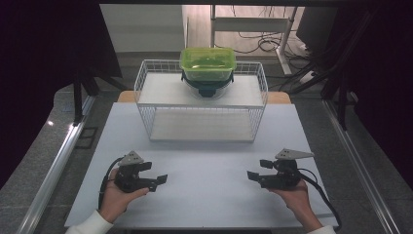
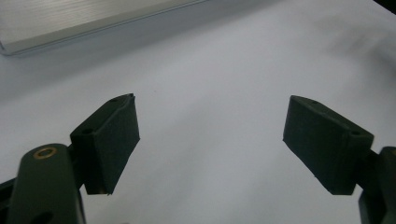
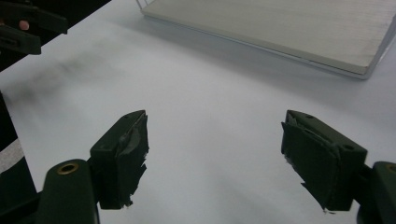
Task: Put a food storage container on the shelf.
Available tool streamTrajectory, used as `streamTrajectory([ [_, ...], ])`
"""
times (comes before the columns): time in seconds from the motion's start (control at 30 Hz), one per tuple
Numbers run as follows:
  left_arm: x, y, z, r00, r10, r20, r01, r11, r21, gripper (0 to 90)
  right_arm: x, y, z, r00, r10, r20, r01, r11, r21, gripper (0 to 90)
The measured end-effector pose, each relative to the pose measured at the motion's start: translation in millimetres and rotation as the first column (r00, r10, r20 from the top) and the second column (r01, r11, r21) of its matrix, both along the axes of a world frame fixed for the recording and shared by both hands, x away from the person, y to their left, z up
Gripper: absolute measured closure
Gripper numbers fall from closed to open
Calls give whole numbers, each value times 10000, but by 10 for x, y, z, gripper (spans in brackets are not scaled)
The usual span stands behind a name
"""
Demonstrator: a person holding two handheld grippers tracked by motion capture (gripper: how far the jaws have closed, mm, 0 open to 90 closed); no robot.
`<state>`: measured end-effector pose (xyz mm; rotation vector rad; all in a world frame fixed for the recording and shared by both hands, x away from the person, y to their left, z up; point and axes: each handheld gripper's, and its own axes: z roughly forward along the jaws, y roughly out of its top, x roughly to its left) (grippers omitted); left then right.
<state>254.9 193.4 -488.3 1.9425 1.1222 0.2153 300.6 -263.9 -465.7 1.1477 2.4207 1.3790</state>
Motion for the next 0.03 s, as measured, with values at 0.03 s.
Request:
streamTrajectory([
  [0.03,2,0,0,10000,-2,0,2,10000,16,176,6,-9,-5,10000,-37,13,37,10000,5,213],
])
